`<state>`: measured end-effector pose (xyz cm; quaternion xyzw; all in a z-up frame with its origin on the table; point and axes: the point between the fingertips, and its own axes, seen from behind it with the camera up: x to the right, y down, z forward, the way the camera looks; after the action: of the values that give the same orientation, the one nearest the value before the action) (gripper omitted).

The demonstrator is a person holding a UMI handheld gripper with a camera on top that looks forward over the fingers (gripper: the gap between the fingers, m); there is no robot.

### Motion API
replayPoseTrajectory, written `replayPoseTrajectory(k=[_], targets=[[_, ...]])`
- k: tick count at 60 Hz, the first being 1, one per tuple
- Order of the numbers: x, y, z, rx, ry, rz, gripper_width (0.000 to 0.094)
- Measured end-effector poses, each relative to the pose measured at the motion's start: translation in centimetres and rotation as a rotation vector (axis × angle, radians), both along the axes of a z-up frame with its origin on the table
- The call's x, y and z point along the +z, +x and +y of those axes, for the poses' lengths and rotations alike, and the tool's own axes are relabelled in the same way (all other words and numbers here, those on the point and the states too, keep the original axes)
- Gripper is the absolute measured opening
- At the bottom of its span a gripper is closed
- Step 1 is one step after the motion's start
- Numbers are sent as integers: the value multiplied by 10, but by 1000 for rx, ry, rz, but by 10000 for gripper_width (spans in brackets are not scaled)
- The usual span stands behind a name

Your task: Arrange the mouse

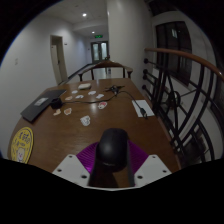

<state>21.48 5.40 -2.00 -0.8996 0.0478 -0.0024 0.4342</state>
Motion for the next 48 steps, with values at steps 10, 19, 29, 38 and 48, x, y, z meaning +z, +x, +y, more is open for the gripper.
replayPoseTrajectory(k=[10, 19, 29, 38, 48], targets=[[17, 4, -8, -52, 30, 48, 344], [133, -67, -9, -6, 256, -14, 342], [195, -245, -19, 179, 354, 80, 341], [109, -344, -27, 269, 186, 78, 344], [19, -377, -37, 273, 29, 35, 341]])
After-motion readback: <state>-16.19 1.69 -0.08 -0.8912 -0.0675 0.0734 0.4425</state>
